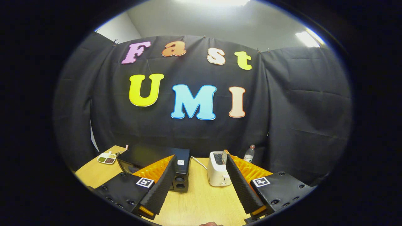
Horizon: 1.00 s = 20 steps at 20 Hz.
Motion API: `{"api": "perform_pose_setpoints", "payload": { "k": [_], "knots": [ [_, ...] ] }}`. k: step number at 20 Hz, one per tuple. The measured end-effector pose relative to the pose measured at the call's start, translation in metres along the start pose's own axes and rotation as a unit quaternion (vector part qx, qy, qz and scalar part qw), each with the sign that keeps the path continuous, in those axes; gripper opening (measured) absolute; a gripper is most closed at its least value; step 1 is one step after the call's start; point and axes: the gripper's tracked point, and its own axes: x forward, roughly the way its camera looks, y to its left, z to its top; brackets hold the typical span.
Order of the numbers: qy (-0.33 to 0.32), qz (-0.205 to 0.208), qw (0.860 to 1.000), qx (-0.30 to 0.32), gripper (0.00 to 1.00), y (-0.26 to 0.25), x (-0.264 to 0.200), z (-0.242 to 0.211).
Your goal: Open the toaster oven, put the food inside, and close the toaster oven door.
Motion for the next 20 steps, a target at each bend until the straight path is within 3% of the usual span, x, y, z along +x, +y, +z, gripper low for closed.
{"api": "perform_pose_setpoints", "payload": {
  "k": [3, 8, 20],
  "knots": [
    [0.032, -0.002, 0.999, 0.016, 0.98, -0.004, -0.006, -0.021],
    [0.028, -0.01, 0.999, 0.021, 0.98, -0.012, -0.007, -0.015],
    [0.035, 0.023, 0.999, 0.029, 0.98, 0.013, -0.004, -0.006]
  ]
}}
